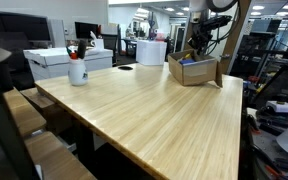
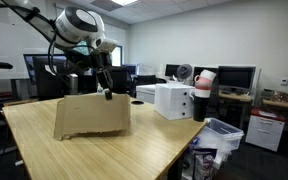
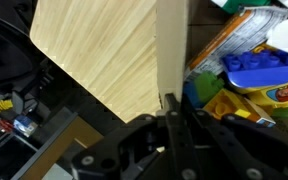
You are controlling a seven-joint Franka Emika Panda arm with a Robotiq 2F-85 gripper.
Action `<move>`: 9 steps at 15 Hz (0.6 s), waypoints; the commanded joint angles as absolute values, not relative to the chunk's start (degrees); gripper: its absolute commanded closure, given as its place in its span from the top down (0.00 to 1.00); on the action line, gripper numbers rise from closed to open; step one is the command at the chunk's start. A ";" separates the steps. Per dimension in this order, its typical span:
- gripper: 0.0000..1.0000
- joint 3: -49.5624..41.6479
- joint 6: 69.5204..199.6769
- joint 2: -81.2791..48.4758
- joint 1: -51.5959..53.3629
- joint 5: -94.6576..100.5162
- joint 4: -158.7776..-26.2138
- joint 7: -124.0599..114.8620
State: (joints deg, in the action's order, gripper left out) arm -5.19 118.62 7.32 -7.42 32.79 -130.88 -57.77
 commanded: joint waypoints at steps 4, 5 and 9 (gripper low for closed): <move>0.02 -3.29 111.37 8.38 -7.53 41.64 -130.71 -67.20; 0.02 -3.07 110.18 8.30 -7.34 42.82 -130.70 -67.78; 0.02 -2.44 106.45 8.27 -6.73 45.64 -130.64 -68.84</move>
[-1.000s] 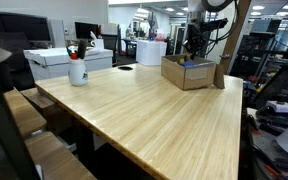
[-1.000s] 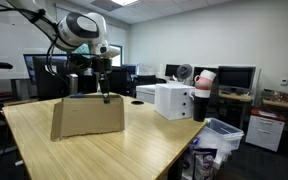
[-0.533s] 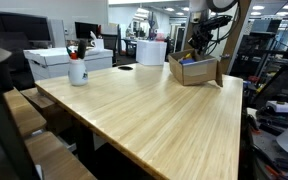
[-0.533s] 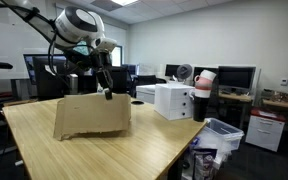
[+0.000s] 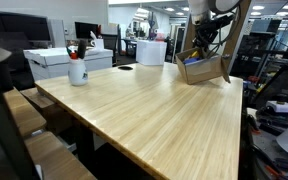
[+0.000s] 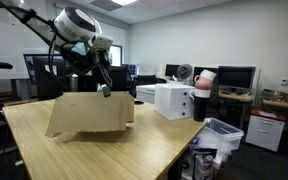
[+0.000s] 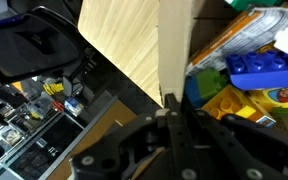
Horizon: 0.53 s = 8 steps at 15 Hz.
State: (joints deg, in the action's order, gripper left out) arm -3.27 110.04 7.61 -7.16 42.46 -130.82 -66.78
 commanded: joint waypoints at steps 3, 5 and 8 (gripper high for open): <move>0.02 -2.03 104.46 8.30 -6.36 47.20 -130.58 -69.10; 0.02 -1.83 103.49 8.21 -6.07 48.19 -130.53 -69.10; 0.02 -1.53 101.86 8.13 -5.59 49.50 -130.46 -69.39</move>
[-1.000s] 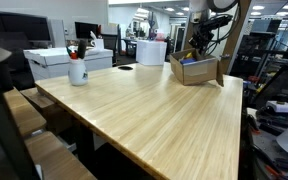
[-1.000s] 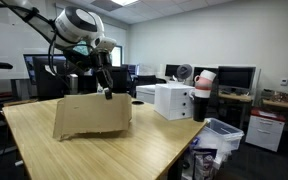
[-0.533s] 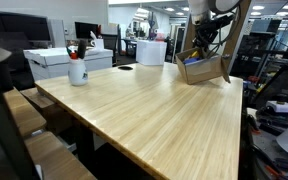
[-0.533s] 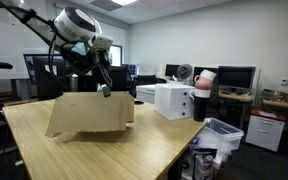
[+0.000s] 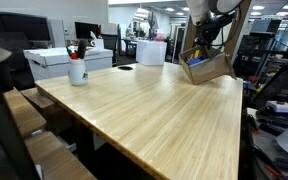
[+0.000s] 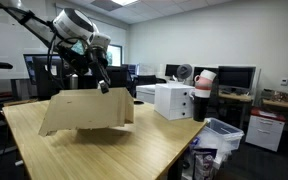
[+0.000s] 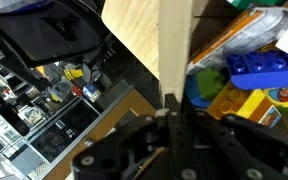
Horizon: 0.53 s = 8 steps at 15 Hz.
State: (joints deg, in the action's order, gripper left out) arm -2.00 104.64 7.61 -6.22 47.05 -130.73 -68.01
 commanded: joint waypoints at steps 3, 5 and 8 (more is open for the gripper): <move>0.02 -1.14 99.85 7.73 -4.86 51.17 -130.24 -69.57; 0.02 -0.75 98.17 7.27 -4.40 52.21 -129.92 -69.70; 0.02 -0.19 95.87 6.87 -3.66 53.25 -129.72 -69.45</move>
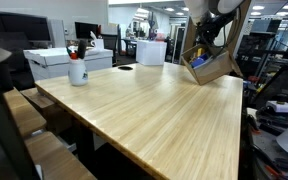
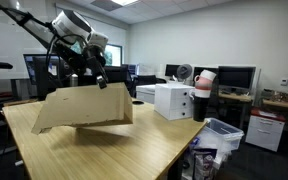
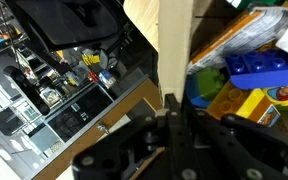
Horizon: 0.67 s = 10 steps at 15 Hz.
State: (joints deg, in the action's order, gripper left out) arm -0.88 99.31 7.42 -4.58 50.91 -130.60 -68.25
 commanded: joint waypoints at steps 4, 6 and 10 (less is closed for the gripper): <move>0.02 0.26 93.97 5.72 -2.65 54.44 -129.11 -69.13; 0.02 0.45 93.05 4.94 -2.23 54.64 -128.62 -69.00; 0.02 0.66 90.90 3.12 -1.60 55.19 -127.41 -69.02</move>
